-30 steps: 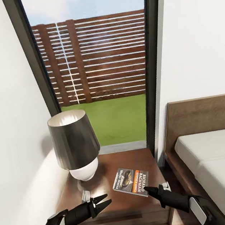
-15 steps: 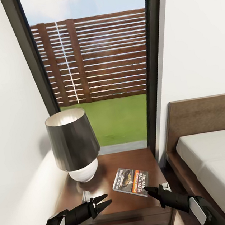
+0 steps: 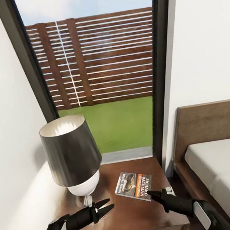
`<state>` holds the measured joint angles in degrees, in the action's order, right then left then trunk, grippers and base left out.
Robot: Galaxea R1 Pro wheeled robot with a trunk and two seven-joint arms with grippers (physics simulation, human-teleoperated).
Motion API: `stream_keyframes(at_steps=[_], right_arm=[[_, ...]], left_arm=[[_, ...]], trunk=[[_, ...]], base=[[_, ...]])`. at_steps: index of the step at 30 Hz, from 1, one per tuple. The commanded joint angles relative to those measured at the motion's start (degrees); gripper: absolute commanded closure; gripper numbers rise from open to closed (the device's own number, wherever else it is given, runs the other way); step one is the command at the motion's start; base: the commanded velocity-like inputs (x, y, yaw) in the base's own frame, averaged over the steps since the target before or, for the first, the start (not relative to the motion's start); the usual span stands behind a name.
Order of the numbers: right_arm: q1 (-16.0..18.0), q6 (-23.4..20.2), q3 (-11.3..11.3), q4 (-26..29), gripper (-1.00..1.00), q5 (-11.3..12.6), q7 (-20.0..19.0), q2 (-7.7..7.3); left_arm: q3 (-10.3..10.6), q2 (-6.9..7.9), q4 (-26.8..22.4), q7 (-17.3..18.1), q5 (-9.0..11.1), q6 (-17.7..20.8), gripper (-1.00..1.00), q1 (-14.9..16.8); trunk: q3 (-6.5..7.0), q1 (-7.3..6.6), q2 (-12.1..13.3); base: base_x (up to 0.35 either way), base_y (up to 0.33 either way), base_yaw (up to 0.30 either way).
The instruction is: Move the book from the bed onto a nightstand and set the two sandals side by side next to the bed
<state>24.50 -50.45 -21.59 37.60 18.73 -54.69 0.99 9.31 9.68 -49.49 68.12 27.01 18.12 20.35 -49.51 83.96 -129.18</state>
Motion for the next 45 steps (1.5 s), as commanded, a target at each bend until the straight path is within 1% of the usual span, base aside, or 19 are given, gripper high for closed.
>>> stream_keyframes(at_steps=[1, 6, 17, 45], right_arm=[[0.05, -0.26, -0.28, 0.02, 1.0, -0.1, -0.2, 0.06], [0.06, -0.26, -0.28, 0.02, 1.0, -0.1, -0.19, 0.06], [0.04, -0.26, -0.26, 0.02, 1.0, -0.1, -0.21, 0.06], [0.02, -0.26, -0.28, 0.02, 1.0, -0.1, -0.21, 0.06]], left_arm=[[0.25, 0.08, 0.01, 0.0, 0.58, 0.6, -1.0, 0.04], [0.27, 0.08, 0.01, 0.0, 0.58, 0.6, -1.0, 0.04], [0.27, 0.0, 0.01, 0.0, 0.58, 0.6, -1.0, 0.03], [0.36, -0.01, 0.0, 0.0, 0.58, 0.6, -1.0, 0.02]], trunk=[[-0.06, 0.02, -0.02], [-0.06, 0.02, -0.02], [-0.06, 0.02, -0.02], [-5.08, 6.17, -11.25]], base=[[0.322, 0.0, 0.0], [0.267, 0.0, 0.0], [0.016, 0.0, 0.0], [0.0, 0.0, 0.0]])
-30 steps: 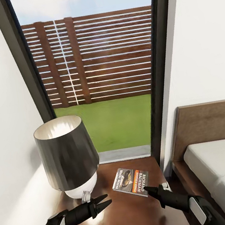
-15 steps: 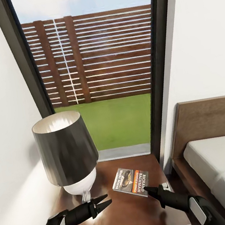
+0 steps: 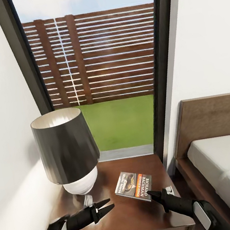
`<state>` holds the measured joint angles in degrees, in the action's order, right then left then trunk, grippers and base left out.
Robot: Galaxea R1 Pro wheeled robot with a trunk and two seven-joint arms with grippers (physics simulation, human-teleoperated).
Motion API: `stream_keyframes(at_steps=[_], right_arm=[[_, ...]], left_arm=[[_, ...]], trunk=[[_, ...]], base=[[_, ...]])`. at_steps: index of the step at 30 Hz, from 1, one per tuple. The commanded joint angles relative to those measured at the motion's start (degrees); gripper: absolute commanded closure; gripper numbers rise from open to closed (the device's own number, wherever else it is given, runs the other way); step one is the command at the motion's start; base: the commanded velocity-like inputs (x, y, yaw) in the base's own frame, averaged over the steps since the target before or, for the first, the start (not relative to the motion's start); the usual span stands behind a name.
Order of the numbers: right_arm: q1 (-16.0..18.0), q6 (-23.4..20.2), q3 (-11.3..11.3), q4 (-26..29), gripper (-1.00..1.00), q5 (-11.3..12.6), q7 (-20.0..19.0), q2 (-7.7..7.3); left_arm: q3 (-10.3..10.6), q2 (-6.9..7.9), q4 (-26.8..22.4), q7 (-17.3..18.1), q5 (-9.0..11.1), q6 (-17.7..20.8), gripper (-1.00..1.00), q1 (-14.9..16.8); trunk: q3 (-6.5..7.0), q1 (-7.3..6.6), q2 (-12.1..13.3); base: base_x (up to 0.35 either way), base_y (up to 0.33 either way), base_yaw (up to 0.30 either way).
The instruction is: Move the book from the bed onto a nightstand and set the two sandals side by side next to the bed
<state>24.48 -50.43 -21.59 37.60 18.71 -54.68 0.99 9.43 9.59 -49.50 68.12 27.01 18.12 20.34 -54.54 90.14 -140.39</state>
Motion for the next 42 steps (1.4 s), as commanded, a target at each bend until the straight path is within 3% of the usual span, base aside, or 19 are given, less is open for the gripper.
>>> stream_keyframes(at_steps=[1, 7, 11, 21, 31, 42], right_arm=[[0.04, -0.28, -0.28, 0.02, 1.0, -0.08, -0.21, 0.06], [0.06, -0.28, -0.29, 0.02, 1.0, -0.08, -0.21, 0.06], [0.05, -0.28, -0.24, 0.02, 1.0, -0.08, -0.19, 0.06], [0.04, -0.28, -0.29, 0.02, 1.0, -0.08, -0.22, 0.06], [0.04, -0.28, -0.29, 0.02, 1.0, -0.08, -0.22, 0.06], [0.04, -0.28, -0.28, 0.02, 1.0, -0.08, -0.23, 0.06]], left_arm=[[0.24, 0.08, 0.01, 0.0, 0.59, 0.6, -1.0, 0.04], [0.24, 0.08, 0.02, 0.0, 0.59, 0.6, -1.0, 0.05], [0.24, 0.08, 0.02, 0.0, 0.59, 0.6, -1.0, 0.04], [0.24, 0.08, 0.02, 0.0, 0.59, 0.6, -1.0, 0.05], [0.24, 0.08, 0.01, 0.0, 0.59, 0.6, -1.0, 0.05], [0.24, 0.08, 0.02, 0.0, 0.59, 0.6, -1.0, 0.05]], trunk=[[-0.24, 0.21, -0.44], [-1.32, 1.53, -2.85], [-2.2, 1.63, -2.9], [-2.2, 1.63, -2.9], [-4.42, 1.89, -3.03], [-4.42, 1.89, -3.03]], base=[[0.0, 0.0, 0.0], [0.0, 0.0, 0.0], [0.0, 0.0, 0.0], [0.0, 0.0, 0.0], [0.0, 0.0, 0.0], [0.0, 0.0, 0.0]])
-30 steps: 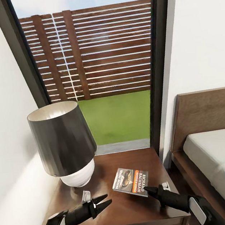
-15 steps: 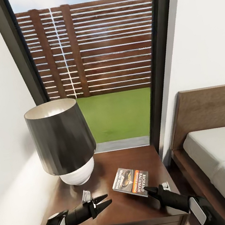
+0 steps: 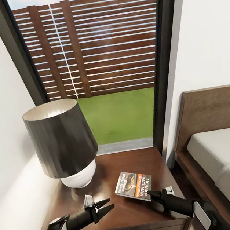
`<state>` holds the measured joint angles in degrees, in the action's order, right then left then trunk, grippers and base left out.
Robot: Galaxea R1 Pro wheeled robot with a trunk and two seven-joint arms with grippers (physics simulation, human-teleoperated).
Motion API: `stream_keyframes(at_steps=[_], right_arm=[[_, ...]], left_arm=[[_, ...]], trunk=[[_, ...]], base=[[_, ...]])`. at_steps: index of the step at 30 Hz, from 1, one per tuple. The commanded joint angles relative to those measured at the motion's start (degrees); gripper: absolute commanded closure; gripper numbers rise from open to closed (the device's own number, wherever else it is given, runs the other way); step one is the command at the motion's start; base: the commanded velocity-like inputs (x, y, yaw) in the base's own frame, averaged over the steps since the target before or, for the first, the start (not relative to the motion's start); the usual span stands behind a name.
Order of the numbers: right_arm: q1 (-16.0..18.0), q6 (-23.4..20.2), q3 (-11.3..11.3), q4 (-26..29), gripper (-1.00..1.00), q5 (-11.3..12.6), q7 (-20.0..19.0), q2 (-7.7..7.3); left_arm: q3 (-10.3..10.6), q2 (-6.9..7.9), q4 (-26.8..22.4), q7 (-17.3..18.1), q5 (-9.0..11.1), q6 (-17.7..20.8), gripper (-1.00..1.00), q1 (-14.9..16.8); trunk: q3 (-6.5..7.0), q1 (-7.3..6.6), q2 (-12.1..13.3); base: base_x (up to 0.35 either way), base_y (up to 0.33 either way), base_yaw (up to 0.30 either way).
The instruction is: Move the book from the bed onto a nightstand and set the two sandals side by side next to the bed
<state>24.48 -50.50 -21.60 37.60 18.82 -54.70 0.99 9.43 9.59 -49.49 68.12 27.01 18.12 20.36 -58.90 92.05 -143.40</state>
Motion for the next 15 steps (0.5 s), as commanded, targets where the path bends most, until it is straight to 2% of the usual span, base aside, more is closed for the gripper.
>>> stream_keyframes(at_steps=[1, 13, 15], right_arm=[[0.04, -0.21, -0.26, 0.01, 1.0, -0.19, -0.2, 0.06], [0.04, -0.21, -0.28, 0.01, 1.0, -0.17, -0.21, 0.06], [0.04, -0.21, -0.35, 0.08, 1.0, 0.03, -0.29, -0.04]], left_arm=[[0.24, 0.08, 0.01, 0.0, 0.58, 0.6, -1.0, 0.03], [0.24, 0.08, 0.01, 0.0, 0.58, 0.6, -1.0, 0.03], [0.24, 0.08, 0.01, 0.0, 0.58, 0.6, -1.0, 0.03]], trunk=[[-0.05, -0.01, -0.02], [-2.71, 0.3, -0.18], [-2.71, 0.3, -0.18]], base=[[0.0, 0.0, 0.0], [0.0, 0.0, 0.0], [0.0, 0.0, 0.0]])
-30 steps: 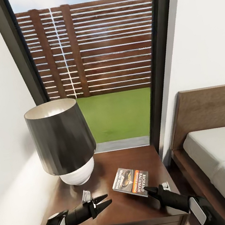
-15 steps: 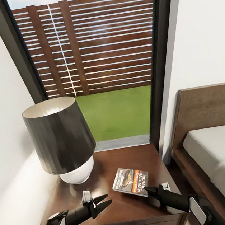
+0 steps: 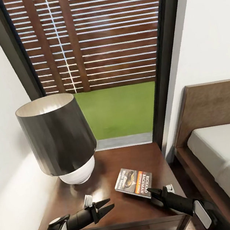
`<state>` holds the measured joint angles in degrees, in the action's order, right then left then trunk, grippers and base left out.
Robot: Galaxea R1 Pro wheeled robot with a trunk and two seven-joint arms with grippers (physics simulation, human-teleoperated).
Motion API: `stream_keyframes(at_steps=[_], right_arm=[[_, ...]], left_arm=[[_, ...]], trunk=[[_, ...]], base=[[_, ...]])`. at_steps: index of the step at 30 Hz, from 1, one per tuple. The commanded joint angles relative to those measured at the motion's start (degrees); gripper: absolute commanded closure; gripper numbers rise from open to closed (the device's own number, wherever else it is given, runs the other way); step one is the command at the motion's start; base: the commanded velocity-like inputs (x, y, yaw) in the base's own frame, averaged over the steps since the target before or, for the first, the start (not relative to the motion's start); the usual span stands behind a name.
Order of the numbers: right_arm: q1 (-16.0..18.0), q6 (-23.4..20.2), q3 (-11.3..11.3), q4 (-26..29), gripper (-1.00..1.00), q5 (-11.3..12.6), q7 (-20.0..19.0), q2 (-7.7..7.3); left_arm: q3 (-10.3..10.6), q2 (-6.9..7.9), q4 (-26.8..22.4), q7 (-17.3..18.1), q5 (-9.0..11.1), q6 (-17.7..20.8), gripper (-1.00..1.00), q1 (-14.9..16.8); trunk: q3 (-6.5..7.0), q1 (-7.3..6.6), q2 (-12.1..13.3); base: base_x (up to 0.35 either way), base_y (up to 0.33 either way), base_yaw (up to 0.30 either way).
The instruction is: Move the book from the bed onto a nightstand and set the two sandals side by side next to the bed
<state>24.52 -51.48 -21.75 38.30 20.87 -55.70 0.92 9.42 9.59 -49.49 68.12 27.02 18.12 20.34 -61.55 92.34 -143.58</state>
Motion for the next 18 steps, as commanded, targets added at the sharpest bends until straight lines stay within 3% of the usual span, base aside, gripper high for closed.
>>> stream_keyframes(at_steps=[1, 18], right_arm=[[0.0, 0.77, -0.19, -0.61, 1.0, -2.07, 0.7, 0.04], [0.0, 0.77, -0.14, -0.6, 1.0, -2.17, 0.68, 0.05]], left_arm=[[0.25, 0.08, 0.01, 0.0, 0.58, 0.6, -1.0, 0.04], [0.25, 0.08, 0.01, 0.0, 0.58, 0.6, -1.0, 0.05]], trunk=[[-0.06, 0.0, -0.01], [-0.06, 0.0, -0.01]], base=[[0.0, 0.0, 0.0], [0.0, 0.0, 0.0]])
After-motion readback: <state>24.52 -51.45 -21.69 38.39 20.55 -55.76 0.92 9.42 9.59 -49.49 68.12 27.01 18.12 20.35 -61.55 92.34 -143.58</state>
